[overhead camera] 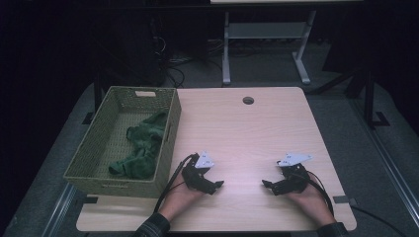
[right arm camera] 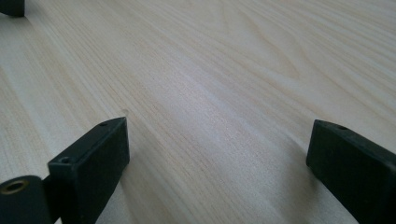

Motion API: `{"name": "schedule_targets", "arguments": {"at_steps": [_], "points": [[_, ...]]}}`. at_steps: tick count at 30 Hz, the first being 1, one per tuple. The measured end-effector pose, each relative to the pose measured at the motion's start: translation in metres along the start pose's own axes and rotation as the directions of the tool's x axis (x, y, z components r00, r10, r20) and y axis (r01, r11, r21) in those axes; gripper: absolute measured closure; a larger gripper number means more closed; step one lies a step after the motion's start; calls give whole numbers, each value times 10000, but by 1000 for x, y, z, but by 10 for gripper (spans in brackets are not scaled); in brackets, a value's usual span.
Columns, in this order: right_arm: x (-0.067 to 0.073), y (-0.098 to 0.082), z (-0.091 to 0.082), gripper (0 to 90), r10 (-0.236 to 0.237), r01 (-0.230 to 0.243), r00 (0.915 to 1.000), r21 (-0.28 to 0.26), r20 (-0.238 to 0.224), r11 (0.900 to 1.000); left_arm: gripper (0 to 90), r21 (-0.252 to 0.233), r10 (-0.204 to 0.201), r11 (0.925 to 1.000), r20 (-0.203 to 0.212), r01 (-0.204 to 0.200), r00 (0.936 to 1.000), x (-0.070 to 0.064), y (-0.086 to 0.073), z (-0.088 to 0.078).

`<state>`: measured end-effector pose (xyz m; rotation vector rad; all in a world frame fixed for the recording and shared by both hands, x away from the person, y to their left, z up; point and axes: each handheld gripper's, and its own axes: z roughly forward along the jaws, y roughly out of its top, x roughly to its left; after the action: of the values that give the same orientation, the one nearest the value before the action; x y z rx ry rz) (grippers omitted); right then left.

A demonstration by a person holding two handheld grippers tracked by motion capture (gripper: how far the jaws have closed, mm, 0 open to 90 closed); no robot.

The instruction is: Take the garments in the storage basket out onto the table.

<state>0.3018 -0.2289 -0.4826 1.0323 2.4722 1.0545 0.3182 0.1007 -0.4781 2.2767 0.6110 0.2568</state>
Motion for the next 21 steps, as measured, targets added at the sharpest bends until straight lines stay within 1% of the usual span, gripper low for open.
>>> {"name": "schedule_targets", "arguments": {"at_steps": [2,8,11,13,21], "points": [[0,0,0,57,0,0,10000,-2,0,10000,126,-31,-39,10000,3,39,10000,0,0,0],[0,0,0,57,0,0,10000,-4,-13,10000,126,-19,12,10000,32,-12,10000,0,0,0],[0,0,0,57,2,-2,10000,-6,-12,10000,128,-26,138,9999,136,-138,9998,1,-1,-1],[0,0,0,57,1,-1,10000,-2,-13,10000,128,-47,151,9999,175,-150,9997,2,-1,-1],[0,0,0,57,1,-1,10000,-3,-12,10000,130,47,142,9999,122,-142,9998,4,1,-3]]}}
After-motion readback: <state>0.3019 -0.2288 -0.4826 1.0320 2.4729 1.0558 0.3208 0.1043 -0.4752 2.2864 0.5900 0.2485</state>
